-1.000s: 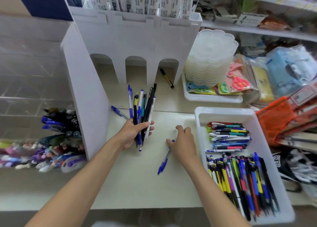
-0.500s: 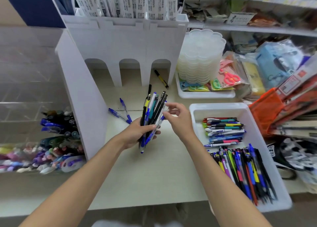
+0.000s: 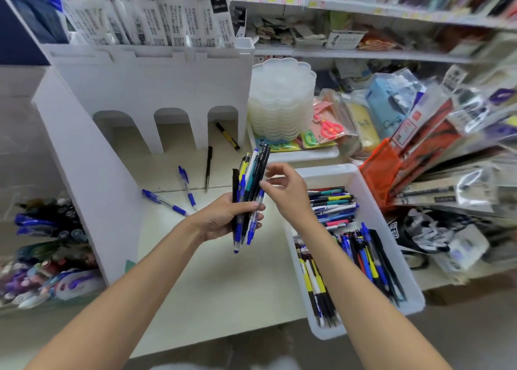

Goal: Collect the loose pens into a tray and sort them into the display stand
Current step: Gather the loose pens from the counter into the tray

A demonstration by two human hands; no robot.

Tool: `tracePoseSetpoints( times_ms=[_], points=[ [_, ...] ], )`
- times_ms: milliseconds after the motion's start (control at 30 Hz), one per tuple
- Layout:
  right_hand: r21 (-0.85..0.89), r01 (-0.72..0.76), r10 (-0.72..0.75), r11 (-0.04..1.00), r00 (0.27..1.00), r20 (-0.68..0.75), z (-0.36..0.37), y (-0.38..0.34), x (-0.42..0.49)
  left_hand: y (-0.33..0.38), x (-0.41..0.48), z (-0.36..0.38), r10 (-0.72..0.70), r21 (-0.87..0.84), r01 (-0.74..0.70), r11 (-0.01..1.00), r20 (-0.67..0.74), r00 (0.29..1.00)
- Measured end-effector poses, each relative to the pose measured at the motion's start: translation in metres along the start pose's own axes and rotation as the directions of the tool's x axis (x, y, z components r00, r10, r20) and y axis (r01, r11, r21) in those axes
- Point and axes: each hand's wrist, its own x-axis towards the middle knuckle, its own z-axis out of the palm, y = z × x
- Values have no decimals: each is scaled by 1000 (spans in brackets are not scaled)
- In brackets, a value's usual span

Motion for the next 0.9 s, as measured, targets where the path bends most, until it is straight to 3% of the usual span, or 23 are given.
tracePoseSetpoints(
  times_ms=[100,300,400,533,667,800,900],
  points=[
    [0,-1,1,1000,998,-55,-34,5,-1,4,11,26,55,37,-54,998,-2,999],
    [-272,-72,37,960,991,-130,-116,30,-24,12,56,96,246,137,-234,963,-80,966],
    [-310,-82,42,947,990,-134,-146,39,-29,12,80,133,270,141,-255,957,-99,958],
    [-134,-87,77,987,994,-81,-163,28,-20,-4,83,149,211,116,-202,973,-66,975],
    [60,-122,122,991,992,15,-146,6,8,-20,62,130,12,152,-31,988,125,992],
    [-19,-79,81,997,982,171,-109,1,28,-24,50,117,-93,16,92,996,71,993],
    [-96,-13,27,995,988,150,-84,-3,32,-16,44,108,-142,-30,143,989,40,989]
  ],
)
